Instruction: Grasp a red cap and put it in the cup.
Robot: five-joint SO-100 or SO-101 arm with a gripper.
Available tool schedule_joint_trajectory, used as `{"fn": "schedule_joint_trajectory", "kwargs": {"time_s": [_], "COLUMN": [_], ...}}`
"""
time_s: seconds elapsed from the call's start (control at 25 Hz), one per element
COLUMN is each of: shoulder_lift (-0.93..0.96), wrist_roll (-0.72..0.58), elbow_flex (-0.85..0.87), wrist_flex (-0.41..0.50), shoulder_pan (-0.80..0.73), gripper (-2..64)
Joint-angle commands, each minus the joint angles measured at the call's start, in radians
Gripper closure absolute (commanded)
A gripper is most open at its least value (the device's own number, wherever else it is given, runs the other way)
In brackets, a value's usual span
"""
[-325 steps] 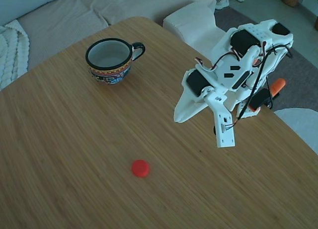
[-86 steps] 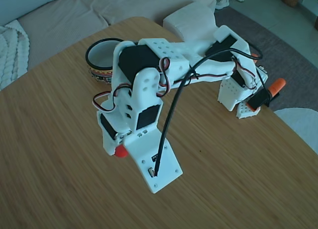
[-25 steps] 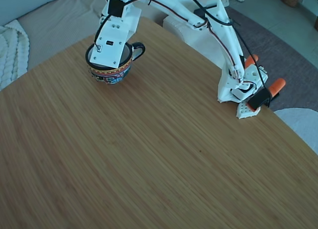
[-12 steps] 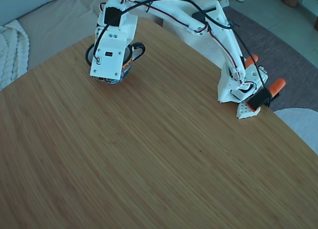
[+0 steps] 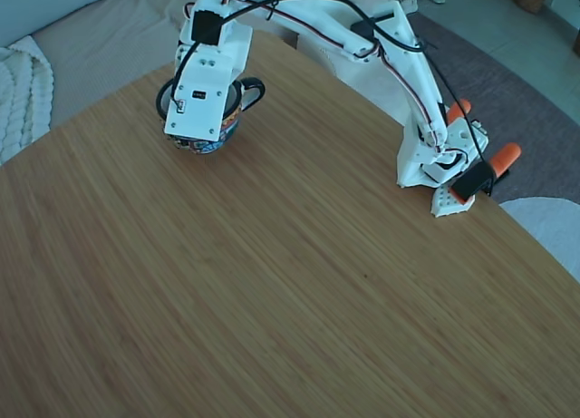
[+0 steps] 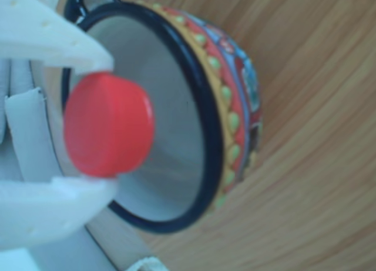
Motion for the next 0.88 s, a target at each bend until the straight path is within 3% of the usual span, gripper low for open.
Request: {"fn": "schedule_joint_trajectory", "kwargs": {"time_s": [0.0,0.68,0.76,0.84], "shoulder_lift": [0.025,0.023,0.023,0.023], "wrist_roll": [0.005,0.003,-0.002,0.005], "elbow_flex": [-0.055,-0.046,-0.046,-0.046], "wrist_flex": [0.017,-0.011,-0.012,-0.005], "shoulder_pan": [0.012,0.066,0.066,0.066], "gripper": [55.7,55.6,51.3,40.3]}}
